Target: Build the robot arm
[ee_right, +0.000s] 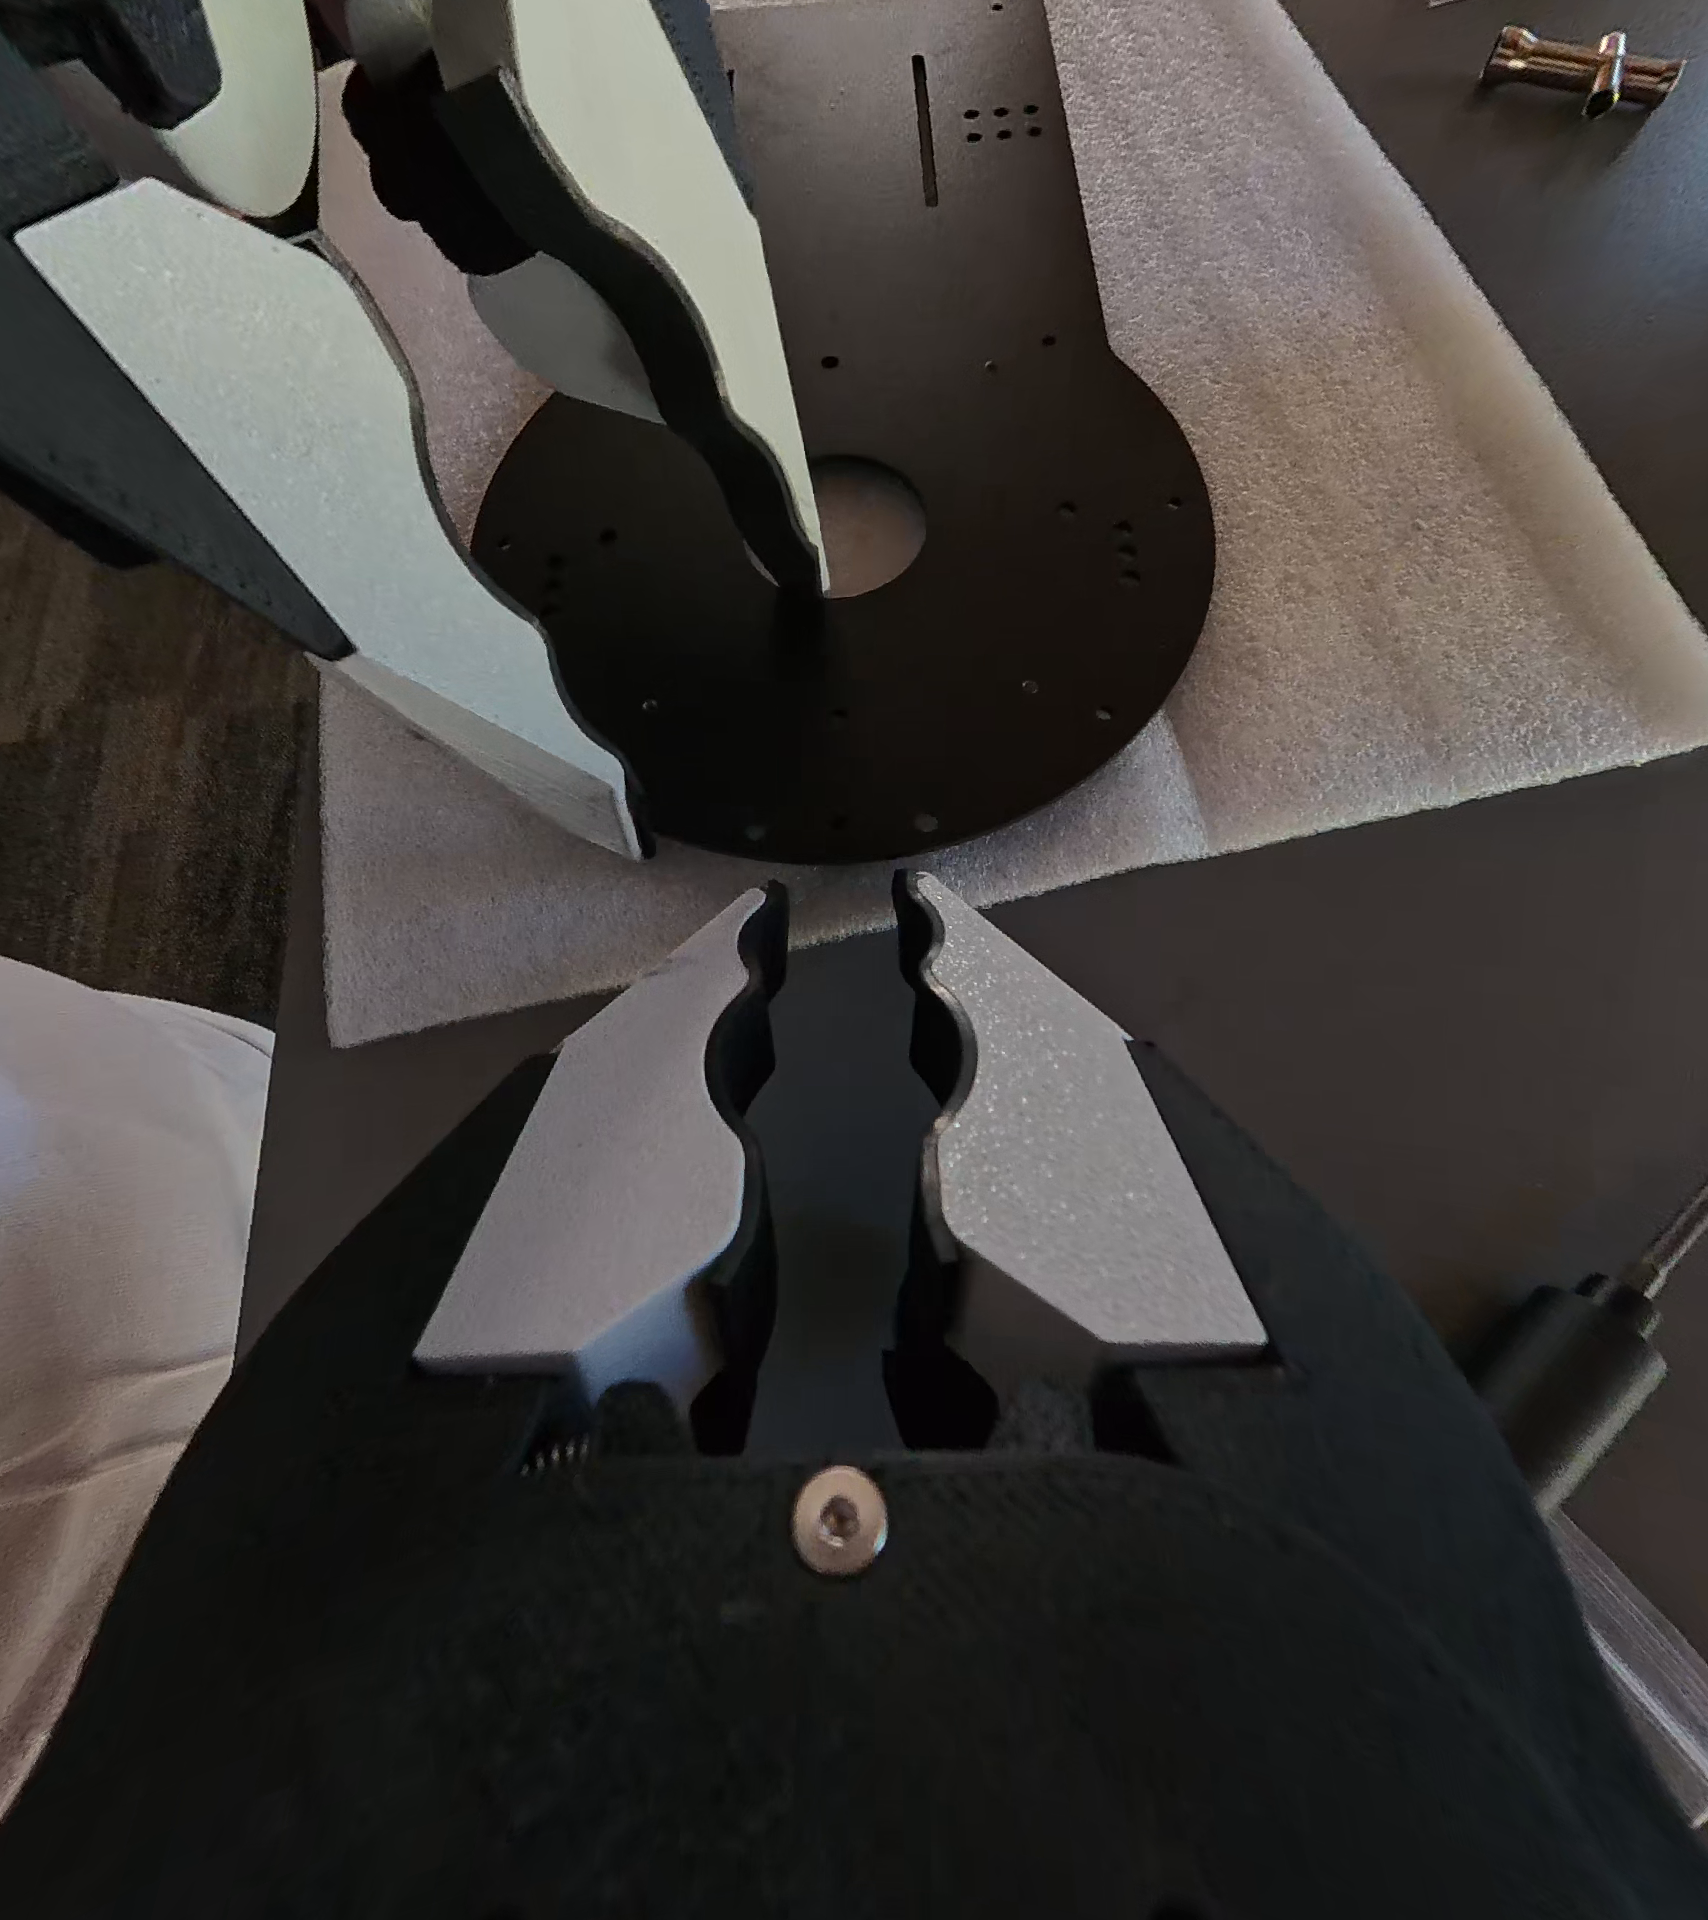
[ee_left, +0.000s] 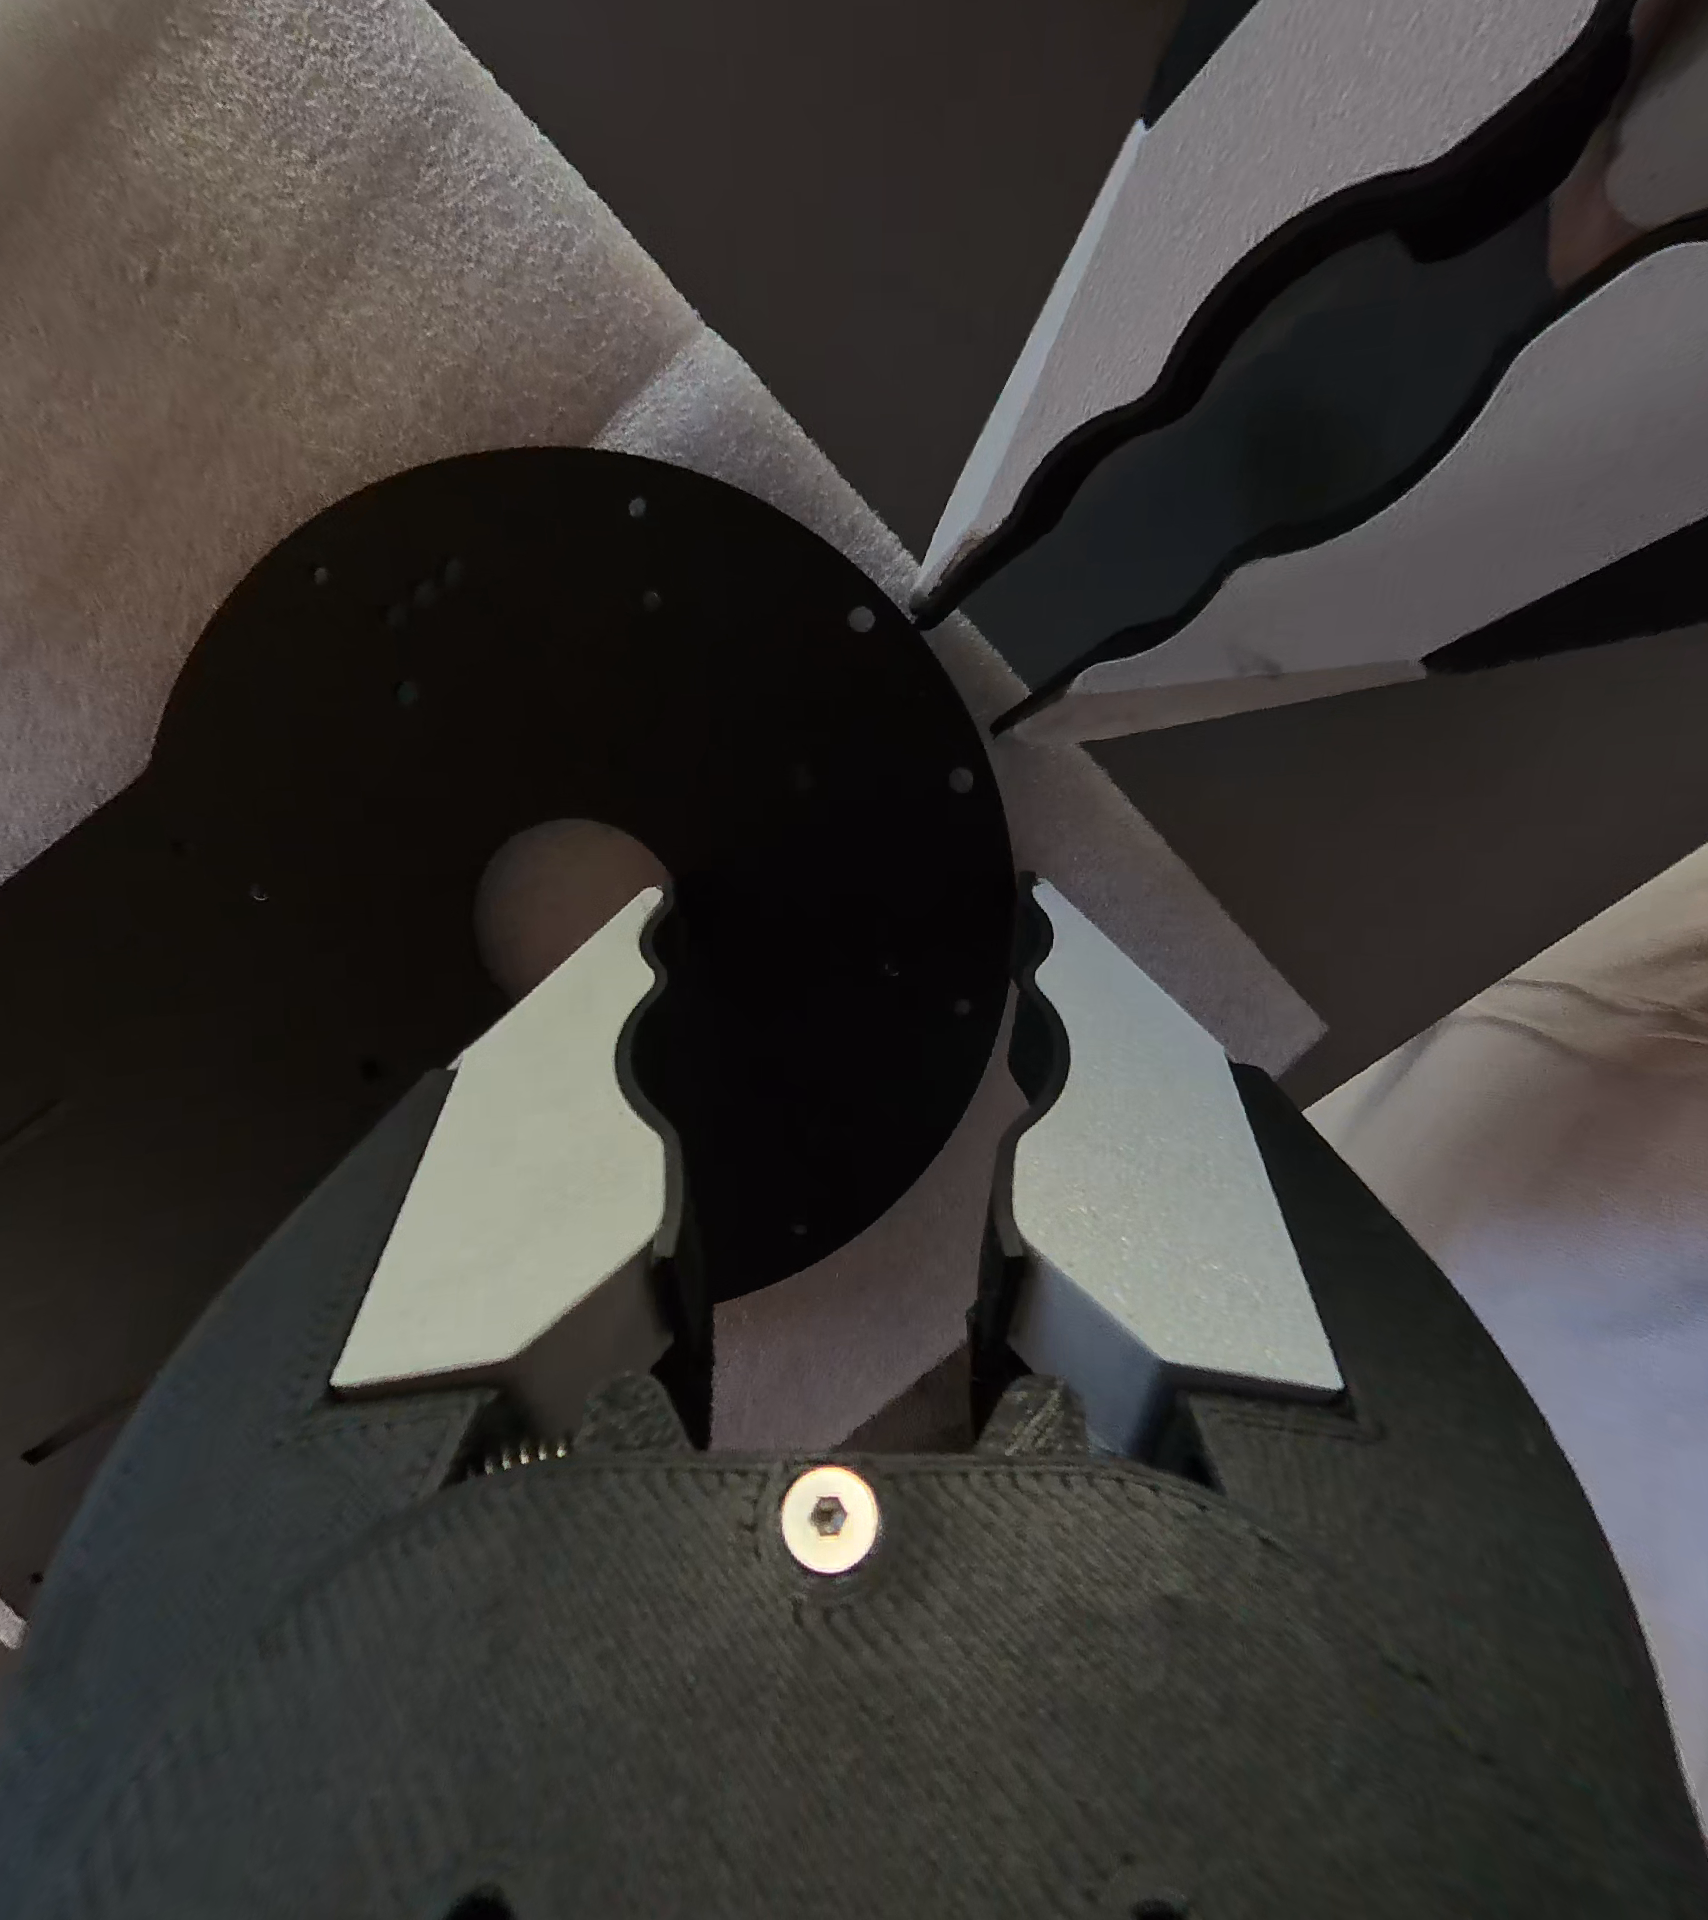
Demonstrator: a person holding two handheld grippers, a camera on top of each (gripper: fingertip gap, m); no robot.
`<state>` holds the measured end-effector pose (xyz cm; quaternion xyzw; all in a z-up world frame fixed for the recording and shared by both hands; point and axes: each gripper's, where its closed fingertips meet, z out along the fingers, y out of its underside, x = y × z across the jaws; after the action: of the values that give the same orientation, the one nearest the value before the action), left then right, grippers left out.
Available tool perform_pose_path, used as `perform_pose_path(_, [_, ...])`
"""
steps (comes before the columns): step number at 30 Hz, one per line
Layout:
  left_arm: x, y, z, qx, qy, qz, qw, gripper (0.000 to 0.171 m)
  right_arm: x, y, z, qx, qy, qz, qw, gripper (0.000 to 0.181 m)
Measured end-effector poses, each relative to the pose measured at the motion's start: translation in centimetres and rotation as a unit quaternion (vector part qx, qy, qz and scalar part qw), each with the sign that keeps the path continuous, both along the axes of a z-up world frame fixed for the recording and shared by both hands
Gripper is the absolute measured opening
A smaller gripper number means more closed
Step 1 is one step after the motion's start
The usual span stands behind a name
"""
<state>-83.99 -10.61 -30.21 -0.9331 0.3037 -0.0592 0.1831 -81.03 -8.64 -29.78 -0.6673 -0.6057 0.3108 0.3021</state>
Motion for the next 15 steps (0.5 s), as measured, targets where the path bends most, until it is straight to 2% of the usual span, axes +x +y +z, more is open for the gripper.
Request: perform_pose_path(15, [-0.06,-0.16,0.20,-0.023,0.004,-0.005,1.000,0.061,0.08,0.03,0.06,-0.004,0.005,0.002,1.000,0.021])
